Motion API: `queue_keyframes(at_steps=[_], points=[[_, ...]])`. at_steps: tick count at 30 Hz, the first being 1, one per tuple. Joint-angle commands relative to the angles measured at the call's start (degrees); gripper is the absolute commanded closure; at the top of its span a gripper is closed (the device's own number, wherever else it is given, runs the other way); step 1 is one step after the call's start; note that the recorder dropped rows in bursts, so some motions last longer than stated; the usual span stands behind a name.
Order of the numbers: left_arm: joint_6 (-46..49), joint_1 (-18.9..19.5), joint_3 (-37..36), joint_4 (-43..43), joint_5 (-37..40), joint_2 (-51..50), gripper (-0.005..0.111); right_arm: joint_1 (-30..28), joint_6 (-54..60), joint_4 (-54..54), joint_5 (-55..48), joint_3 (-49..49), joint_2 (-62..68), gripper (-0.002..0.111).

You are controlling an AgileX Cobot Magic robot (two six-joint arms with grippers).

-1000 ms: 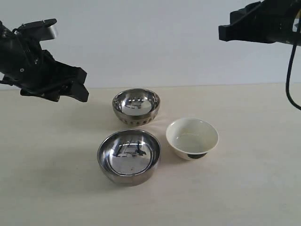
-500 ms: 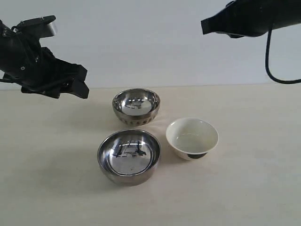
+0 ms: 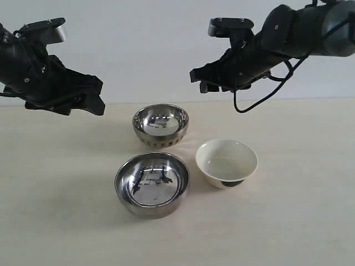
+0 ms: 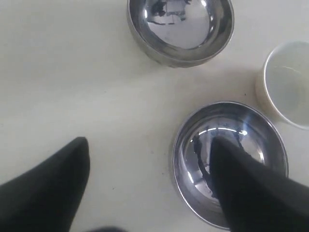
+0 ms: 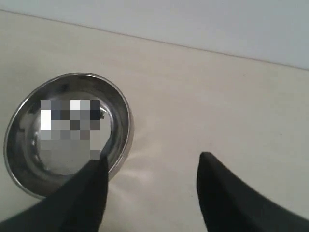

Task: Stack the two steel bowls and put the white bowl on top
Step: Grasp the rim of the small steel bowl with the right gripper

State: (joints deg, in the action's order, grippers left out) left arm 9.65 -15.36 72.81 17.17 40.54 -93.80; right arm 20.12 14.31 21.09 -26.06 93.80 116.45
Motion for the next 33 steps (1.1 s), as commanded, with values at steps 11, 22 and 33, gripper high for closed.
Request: queue_keyframes(at_steps=[11, 22, 33], points=[[0.6, 0.2, -0.1, 0.2, -0.5, 0.5, 0.041, 1.7, -0.3, 1.2, -2.4, 11.7, 13.1, 0.06], [0.6, 0.2, -0.1, 0.2, -0.5, 0.5, 0.041, 2.6, -0.3, 4.2, -0.7, 13.8, 16.9, 0.06], [0.6, 0.2, -0.1, 0.2, -0.5, 0.5, 0.041, 5.7, -0.3, 4.1, 2.0, 13.8, 18.5, 0.06]])
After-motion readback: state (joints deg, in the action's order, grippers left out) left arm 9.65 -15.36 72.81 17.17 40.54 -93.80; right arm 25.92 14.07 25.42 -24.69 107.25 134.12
